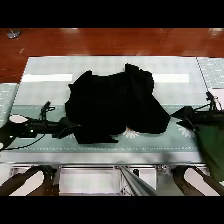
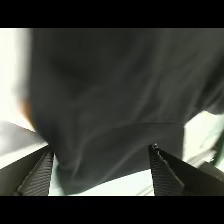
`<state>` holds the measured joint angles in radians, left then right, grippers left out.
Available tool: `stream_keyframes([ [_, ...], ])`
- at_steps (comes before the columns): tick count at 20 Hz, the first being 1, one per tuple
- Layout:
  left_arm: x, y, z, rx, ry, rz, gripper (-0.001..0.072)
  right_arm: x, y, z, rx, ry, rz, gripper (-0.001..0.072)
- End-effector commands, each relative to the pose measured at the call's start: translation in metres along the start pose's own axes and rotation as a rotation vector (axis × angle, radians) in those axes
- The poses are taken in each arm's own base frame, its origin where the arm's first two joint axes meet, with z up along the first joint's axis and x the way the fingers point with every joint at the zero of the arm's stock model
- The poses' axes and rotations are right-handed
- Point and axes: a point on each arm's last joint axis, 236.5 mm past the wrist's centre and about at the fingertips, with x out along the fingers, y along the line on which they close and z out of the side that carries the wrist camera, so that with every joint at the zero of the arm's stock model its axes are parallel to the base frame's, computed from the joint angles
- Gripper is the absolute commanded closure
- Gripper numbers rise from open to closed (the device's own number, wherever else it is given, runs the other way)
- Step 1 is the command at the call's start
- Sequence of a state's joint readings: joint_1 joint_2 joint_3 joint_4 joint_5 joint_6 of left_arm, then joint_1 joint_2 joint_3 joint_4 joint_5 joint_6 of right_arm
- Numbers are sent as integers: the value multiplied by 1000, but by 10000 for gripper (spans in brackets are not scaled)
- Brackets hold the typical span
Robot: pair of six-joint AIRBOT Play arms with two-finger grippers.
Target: Fold the shirts.
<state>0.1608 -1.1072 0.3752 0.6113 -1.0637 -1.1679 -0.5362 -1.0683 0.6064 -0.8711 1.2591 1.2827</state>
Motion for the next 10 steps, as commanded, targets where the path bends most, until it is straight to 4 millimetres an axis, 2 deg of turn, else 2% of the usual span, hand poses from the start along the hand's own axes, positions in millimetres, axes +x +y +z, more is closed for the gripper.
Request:
stream_keyframes([
  [1,24,-11,7,1,-47,-5,14,8,-6,-17,17,36,2,88],
  [2,26,-15,8,4,-48,-11,225,8,-9,-17,14,37,-8,88],
  [3,26,-19,9,44,-49,-15,690,8,-13,-18,14,41,-25,88],
  [6,22,-28,15,99,-56,-28,684,10,-26,-21,39,60,-73,88],
  [10,21,-30,18,105,-60,-30,684,22,-25,-8,102,39,-34,88],
])
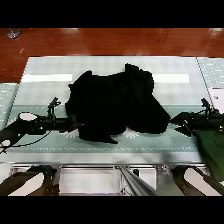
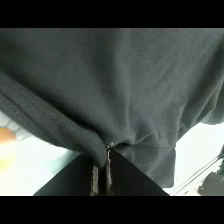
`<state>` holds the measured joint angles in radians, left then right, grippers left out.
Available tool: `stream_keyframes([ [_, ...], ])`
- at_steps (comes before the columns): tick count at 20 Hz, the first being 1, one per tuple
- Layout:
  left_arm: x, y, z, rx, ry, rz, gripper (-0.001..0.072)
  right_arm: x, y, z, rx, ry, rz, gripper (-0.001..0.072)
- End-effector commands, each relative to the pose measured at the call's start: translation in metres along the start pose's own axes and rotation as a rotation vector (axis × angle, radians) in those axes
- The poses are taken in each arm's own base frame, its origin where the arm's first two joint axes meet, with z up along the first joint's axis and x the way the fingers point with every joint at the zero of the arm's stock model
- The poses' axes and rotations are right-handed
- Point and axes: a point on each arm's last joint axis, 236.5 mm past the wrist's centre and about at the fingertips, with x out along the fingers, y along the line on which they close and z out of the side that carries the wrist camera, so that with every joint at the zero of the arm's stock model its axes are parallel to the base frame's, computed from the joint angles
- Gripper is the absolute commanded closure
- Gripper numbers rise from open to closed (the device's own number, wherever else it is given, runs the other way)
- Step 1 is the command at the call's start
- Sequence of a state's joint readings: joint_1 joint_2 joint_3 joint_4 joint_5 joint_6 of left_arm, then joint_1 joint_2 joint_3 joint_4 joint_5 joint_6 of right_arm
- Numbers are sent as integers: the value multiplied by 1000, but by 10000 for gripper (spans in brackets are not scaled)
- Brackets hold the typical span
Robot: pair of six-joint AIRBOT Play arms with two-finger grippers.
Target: Fold the shirts.
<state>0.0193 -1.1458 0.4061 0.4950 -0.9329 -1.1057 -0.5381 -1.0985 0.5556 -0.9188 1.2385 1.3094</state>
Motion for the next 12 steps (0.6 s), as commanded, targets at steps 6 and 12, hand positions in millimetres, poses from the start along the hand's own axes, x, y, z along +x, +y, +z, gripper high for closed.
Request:
stream_keyframes([
  [6,1,-5,2,17,-3,-6,684,26,8,42,104,-40,79,89],
  [12,1,-9,4,3,-13,-24,684,48,41,46,-62,47,30,689],
])
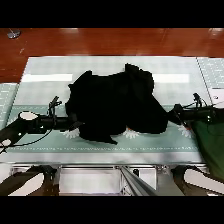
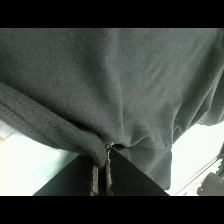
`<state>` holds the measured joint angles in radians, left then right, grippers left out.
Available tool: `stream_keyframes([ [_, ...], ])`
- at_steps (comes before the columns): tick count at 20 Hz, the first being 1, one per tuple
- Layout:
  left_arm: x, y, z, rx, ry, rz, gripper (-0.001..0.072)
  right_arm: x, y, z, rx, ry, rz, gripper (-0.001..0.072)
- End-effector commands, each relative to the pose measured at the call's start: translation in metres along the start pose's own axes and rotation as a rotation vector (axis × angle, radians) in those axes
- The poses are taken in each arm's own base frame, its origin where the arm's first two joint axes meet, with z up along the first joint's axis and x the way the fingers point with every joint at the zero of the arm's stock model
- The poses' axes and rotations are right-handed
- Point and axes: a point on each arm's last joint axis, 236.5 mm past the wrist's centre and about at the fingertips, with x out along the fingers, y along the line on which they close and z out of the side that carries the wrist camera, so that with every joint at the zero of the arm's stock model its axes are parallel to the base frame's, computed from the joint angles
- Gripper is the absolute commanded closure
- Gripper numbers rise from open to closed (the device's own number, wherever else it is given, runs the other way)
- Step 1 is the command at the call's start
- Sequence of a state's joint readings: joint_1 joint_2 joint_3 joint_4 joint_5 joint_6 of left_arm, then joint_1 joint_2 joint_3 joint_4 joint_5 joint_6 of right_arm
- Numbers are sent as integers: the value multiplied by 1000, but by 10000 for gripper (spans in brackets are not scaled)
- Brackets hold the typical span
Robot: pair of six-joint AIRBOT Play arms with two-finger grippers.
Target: Fold the shirts.
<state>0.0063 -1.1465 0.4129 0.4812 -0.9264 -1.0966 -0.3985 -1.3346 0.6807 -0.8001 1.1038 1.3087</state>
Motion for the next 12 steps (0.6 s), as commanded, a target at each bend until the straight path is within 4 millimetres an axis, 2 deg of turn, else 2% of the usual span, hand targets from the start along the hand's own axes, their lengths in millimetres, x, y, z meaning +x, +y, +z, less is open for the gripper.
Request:
stream_keyframes([
  [1,-1,-8,6,-16,-19,-29,683,9,15,5,-93,44,-32,683],
  [3,-11,-23,22,11,-48,-57,684,-3,32,14,-171,42,-40,684],
  [4,-23,-40,37,36,-74,-93,684,-15,49,21,-213,41,-22,684],
  [5,-42,-64,57,76,-119,-142,684,-34,71,33,-274,17,-7,685],
  [6,-70,-94,82,133,-193,-192,684,-56,98,46,-343,-28,9,685],
  [8,-139,-157,128,279,-387,-257,684,-123,170,78,-496,-214,41,685],
  [9,-184,-192,145,378,-502,-268,684,-162,207,88,-559,-323,63,685],
  [11,-274,-255,158,552,-716,-278,684,-249,274,91,-686,-555,90,685],
  [12,-317,-282,155,633,-815,-273,685,-292,300,81,-746,-667,88,685],
])
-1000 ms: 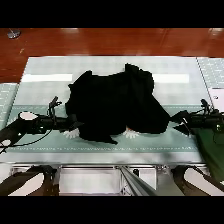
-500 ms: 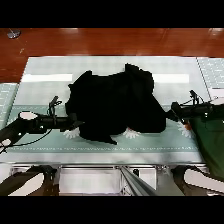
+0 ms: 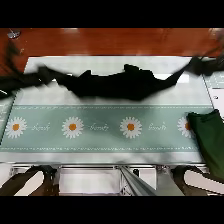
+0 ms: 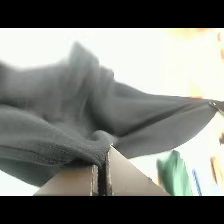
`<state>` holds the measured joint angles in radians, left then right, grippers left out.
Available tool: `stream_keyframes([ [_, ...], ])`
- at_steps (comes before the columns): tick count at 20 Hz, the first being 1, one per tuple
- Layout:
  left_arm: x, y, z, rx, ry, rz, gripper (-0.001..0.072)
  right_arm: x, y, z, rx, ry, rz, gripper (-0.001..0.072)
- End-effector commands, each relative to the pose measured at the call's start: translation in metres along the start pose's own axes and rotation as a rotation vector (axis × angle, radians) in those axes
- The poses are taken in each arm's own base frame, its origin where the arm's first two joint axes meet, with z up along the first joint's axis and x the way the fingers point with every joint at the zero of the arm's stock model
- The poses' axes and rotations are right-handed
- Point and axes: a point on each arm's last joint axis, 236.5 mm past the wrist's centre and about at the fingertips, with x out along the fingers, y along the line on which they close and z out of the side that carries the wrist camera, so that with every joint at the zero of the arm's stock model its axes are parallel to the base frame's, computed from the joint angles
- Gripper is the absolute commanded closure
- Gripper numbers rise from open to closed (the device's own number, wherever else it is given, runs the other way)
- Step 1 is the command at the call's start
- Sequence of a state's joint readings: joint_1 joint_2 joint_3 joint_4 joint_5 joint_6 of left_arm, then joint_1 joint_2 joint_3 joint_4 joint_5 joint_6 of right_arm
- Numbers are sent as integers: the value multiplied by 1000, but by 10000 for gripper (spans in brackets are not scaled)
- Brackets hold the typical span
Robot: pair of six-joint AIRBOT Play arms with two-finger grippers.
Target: Fold the shirts.
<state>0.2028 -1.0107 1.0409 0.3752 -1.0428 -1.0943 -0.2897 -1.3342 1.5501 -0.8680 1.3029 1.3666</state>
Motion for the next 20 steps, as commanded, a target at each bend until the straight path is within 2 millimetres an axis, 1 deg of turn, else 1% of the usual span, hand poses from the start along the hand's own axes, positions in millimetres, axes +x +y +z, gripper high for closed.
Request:
stream_keyframes([
  [1,-89,-111,109,315,-307,-28,685,-124,94,82,-230,-339,-24,684],
  [2,-115,-138,123,388,-372,-9,684,-159,121,87,-295,-418,-24,685],
  [3,-136,-161,129,442,-418,8,684,-188,143,86,-343,-485,-22,685],
  [4,-158,-188,127,495,-451,16,684,-215,161,79,-381,-549,-32,685],
  [5,-177,-207,124,574,-482,57,685,-238,172,68,-413,-592,-61,685],
  [6,-198,-220,121,644,-519,137,684,-261,182,54,-443,-626,-95,684],
  [8,-238,-225,113,699,-590,354,684,-300,193,25,-478,-683,-173,684],
  [10,-275,-226,95,732,-643,553,685,-331,199,-2,-485,-730,-241,684],
  [12,-307,-228,74,759,-678,682,685,-352,202,-26,-482,-765,-282,685],
  [13,-318,-228,65,758,-685,711,685,-357,202,-36,-480,-773,-293,684],
  [14,-327,-225,56,756,-675,722,685,-356,201,-45,-480,-758,-295,684],
  [15,-330,-221,49,747,-652,716,685,-349,196,-54,-476,-720,-292,684],
  [16,-329,-214,45,737,-612,704,685,-338,189,-61,-468,-670,-293,684],
  [17,-322,-203,42,721,-565,699,685,-326,180,-66,-456,-612,-299,684],
  [18,-313,-188,39,696,-511,701,685,-311,170,-72,-441,-545,-300,685],
  [19,-299,-170,36,665,-447,709,685,-298,160,-75,-423,-492,-301,684],
  [20,-282,-146,32,632,-375,724,685,-281,149,-76,-400,-438,-300,684],
])
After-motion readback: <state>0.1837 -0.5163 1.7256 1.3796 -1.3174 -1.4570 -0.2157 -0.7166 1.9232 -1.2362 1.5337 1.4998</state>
